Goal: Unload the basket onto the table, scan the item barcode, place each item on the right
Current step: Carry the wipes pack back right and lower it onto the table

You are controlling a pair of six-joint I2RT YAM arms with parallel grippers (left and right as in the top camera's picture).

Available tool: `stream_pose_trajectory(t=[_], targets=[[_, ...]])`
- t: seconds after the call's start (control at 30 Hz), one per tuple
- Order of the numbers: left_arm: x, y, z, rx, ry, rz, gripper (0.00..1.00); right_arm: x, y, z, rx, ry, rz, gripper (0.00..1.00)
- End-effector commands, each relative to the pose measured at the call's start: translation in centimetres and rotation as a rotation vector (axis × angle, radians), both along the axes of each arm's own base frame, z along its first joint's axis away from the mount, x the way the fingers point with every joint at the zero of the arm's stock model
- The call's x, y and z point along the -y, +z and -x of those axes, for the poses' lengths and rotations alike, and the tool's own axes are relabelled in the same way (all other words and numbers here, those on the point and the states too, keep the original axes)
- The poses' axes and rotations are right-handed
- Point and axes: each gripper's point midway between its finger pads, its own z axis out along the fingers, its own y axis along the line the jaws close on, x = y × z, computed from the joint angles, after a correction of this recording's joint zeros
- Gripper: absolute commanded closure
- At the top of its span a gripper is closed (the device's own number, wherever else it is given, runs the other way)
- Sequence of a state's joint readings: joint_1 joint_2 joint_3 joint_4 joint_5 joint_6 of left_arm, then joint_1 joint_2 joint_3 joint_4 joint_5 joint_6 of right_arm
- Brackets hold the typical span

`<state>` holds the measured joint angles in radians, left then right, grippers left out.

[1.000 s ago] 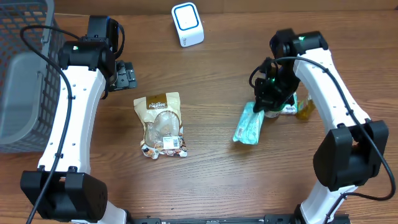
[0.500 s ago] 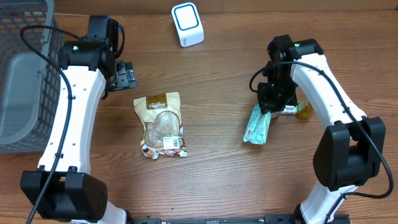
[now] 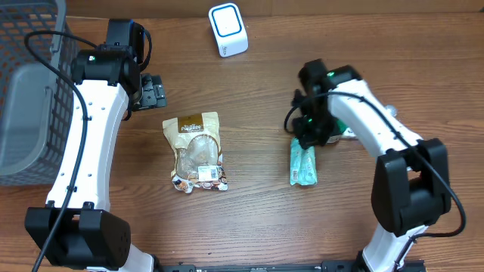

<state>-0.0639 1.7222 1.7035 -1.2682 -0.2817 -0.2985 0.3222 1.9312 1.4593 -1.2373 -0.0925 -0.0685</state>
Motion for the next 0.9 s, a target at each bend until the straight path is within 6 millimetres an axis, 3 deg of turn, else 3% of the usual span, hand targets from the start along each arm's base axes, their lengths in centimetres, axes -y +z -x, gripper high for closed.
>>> stream_pose_trajectory(t=[0.0,0.3,0.37,0.5,0.6,0.73,0.87], targets=[[-0.4,0.3,-0.3,0.009,0.002,-0.014,0.01,-0.5,-1.0,-0.1,0.037,0.1,-0.004,0.96],[-0.4,0.3,-0.3,0.009,0.002,-0.014,0.0,-0.4,-2.3,-1.2,0.103,0.125,0.018,0.96],[-0.4,0.3,-0.3,0.009,0.002,-0.014,0.0,-0.5,-2.3,-1.5,0.117,0.124,0.014,0.75],[-0.4,0.3,-0.3,0.009,0.002,-0.014,0.0,-0.8,-2.1,-2.3,0.149,0.126,0.005,0.71],[-0.4,0.3,-0.3,0.009,0.002,-0.014,0.01,-1.6,-0.5,-3.7,0.197,0.129,0.005,0.47],[-0.4,0.3,-0.3,0.009,0.002,-0.014,0.0,-2.7,1.9,-5.2,0.248,0.12,-0.013,0.34],[-0.4,0.3,-0.3,0.009,0.002,-0.014,0.0,-4.4,3.3,-5.4,0.245,0.016,-0.066,0.34]])
